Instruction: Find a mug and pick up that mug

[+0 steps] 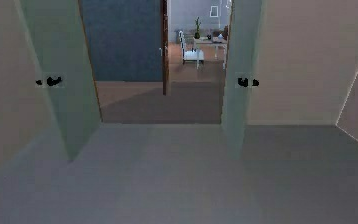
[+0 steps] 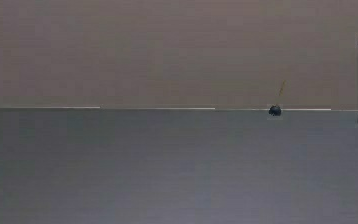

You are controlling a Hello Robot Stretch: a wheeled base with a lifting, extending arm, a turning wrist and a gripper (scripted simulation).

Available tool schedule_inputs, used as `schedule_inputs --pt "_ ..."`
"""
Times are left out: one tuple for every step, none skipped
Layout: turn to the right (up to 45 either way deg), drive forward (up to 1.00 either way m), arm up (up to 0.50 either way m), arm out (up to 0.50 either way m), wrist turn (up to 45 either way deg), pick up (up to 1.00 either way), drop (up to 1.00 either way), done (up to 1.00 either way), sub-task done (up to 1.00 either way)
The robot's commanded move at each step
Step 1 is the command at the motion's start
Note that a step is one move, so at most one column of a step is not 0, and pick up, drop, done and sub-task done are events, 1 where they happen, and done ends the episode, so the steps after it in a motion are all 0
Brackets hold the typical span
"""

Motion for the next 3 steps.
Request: schedule_inputs --pt "0.0 1.0 0.0 0.0 0.0 0.0 0.0 0.0 0.0" --pt "0.0 0.4 0.0 0.0 0.0 0.0 0.0 0.0 0.0" --pt "0.0 1.0 0.0 0.0 0.0 0.0 0.0 0.0 0.0"
